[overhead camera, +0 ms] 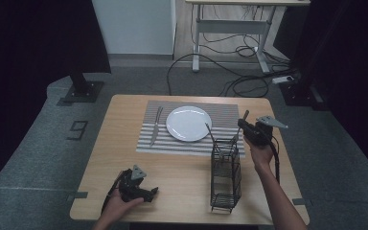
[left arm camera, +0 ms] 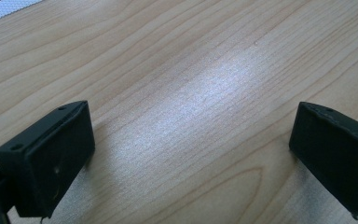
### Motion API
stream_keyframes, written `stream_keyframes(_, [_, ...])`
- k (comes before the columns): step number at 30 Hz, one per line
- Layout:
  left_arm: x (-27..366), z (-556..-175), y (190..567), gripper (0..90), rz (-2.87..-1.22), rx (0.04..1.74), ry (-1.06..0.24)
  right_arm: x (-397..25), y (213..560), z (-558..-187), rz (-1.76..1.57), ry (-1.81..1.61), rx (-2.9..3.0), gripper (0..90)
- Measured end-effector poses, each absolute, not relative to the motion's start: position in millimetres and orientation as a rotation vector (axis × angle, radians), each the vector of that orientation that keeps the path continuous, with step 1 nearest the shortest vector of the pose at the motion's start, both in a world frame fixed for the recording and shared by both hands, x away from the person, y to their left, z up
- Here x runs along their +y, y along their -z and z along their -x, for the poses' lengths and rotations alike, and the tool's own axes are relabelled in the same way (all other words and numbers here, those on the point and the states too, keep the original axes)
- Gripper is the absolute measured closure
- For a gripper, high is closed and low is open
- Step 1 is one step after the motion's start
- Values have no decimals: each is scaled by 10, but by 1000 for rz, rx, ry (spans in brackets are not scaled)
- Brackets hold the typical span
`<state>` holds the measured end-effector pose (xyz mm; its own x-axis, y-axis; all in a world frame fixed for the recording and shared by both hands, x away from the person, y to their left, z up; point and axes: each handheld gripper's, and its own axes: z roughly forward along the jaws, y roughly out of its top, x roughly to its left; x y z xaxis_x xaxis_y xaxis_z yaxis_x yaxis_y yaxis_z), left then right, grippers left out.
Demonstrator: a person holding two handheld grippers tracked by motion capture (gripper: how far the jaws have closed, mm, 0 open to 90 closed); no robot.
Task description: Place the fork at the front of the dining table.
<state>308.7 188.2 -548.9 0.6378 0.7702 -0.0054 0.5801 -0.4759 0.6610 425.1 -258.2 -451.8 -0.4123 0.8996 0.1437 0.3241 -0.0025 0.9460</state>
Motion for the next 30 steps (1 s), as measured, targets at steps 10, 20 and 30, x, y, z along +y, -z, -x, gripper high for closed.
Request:
stream_keyframes(10, [1882, -3087, 5489, 0, -2223, 1048, -389, -2541, 4704, -4280, -1252, -1355, 1818, 860])
stream_keyframes(20, [1882, -3087, 5489, 0, -2223, 1048, -390, -2498, 4771, -4322, -1233, -1327, 1850, 859])
stream_keyframes(30, [1882, -3087, 5489, 0, -2223, 1048, -390, -2460, 4792, -4327, -1201, -1319, 1869, 854])
